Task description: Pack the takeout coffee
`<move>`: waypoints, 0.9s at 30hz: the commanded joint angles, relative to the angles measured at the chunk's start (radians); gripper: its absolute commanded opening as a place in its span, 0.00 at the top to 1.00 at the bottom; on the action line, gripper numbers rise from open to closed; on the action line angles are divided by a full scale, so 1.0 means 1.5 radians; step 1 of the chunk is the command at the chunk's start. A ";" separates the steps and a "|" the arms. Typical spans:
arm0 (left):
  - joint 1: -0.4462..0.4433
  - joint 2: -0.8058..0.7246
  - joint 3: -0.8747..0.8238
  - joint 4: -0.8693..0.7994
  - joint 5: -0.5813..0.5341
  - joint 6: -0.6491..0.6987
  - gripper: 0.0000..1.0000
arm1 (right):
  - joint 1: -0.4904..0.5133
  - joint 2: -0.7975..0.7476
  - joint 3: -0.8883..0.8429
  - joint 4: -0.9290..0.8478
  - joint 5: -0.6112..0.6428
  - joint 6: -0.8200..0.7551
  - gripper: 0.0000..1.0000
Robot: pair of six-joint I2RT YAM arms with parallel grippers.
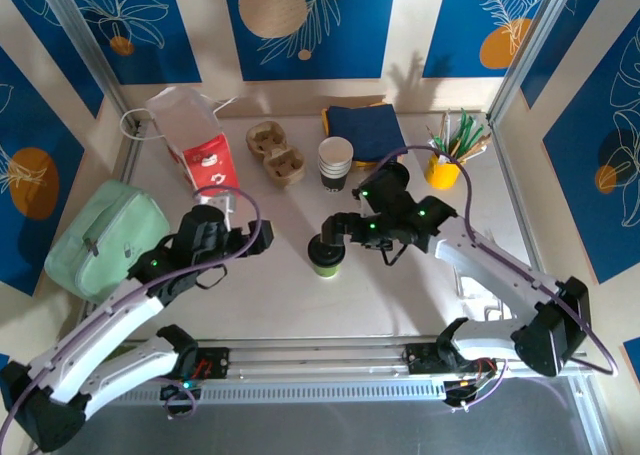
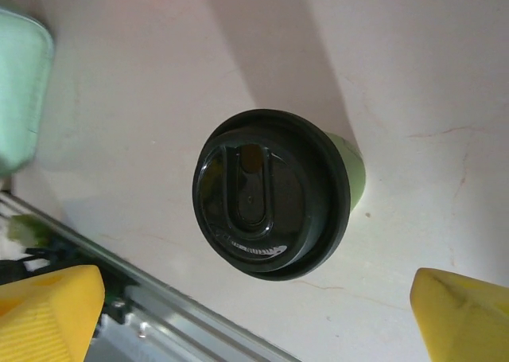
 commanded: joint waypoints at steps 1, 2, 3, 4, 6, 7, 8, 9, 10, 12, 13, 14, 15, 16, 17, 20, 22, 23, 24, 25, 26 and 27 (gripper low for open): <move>0.010 -0.049 -0.020 -0.046 -0.074 0.022 0.01 | 0.049 0.042 0.064 -0.107 0.140 -0.017 0.01; 0.011 -0.059 -0.024 -0.049 -0.081 0.025 0.01 | 0.062 0.054 0.080 -0.120 0.159 -0.016 0.01; 0.013 -0.072 -0.029 -0.053 -0.088 0.026 0.01 | 0.074 0.069 0.095 -0.132 0.178 -0.016 0.01; 0.014 -0.084 -0.033 -0.054 -0.094 0.029 0.01 | 0.085 0.083 0.108 -0.141 0.193 -0.015 0.01; 0.014 -0.101 -0.041 -0.056 -0.103 0.033 0.01 | 0.100 0.105 0.129 -0.153 0.211 -0.012 0.01; 0.015 -0.108 -0.045 -0.056 -0.107 0.033 0.01 | 0.106 0.114 0.137 -0.158 0.220 -0.009 0.01; 0.015 -0.113 -0.047 -0.057 -0.109 0.034 0.01 | 0.111 0.122 0.145 -0.162 0.226 -0.008 0.01; 0.015 -0.117 -0.050 -0.057 -0.112 0.034 0.01 | 0.116 0.133 0.154 -0.166 0.230 -0.008 0.01; 0.015 -0.120 -0.051 -0.056 -0.113 0.035 0.01 | 0.120 0.141 0.161 -0.169 0.235 -0.006 0.01; 0.015 -0.123 -0.054 -0.054 -0.112 0.036 0.01 | 0.127 0.160 0.174 -0.176 0.237 -0.004 0.01; 0.015 -0.122 -0.055 -0.053 -0.110 0.036 0.01 | 0.130 0.168 0.182 -0.179 0.238 -0.002 0.01; 0.015 -0.120 -0.055 -0.052 -0.110 0.036 0.01 | 0.133 0.175 0.186 -0.180 0.236 -0.001 0.01; 0.015 -0.119 -0.057 -0.050 -0.109 0.036 0.01 | 0.135 0.184 0.192 -0.183 0.232 0.000 0.00; 0.016 -0.118 -0.058 -0.047 -0.109 0.037 0.01 | 0.136 0.192 0.197 -0.185 0.227 0.002 0.00; 0.016 -0.116 -0.060 -0.045 -0.106 0.036 0.01 | 0.135 0.199 0.201 -0.188 0.222 0.004 0.00; 0.016 -0.110 -0.064 -0.036 -0.101 0.035 0.01 | 0.137 0.222 0.216 -0.201 0.219 0.013 0.00; 0.016 -0.107 -0.067 -0.032 -0.098 0.034 0.01 | 0.140 0.234 0.224 -0.207 0.218 0.018 0.00; 0.016 -0.106 -0.068 -0.031 -0.097 0.034 0.01 | 0.141 0.240 0.227 -0.210 0.218 0.020 0.00; 0.016 -0.103 -0.068 -0.031 -0.097 0.033 0.01 | 0.141 0.245 0.230 -0.211 0.216 0.021 0.02; 0.016 -0.103 -0.068 -0.030 -0.096 0.032 0.01 | 0.142 0.249 0.231 -0.211 0.213 0.021 0.04; 0.016 -0.102 -0.068 -0.030 -0.096 0.031 0.01 | 0.142 0.253 0.233 -0.211 0.212 0.023 0.05; 0.017 -0.102 -0.068 -0.029 -0.096 0.031 0.01 | 0.143 0.259 0.236 -0.212 0.207 0.022 0.07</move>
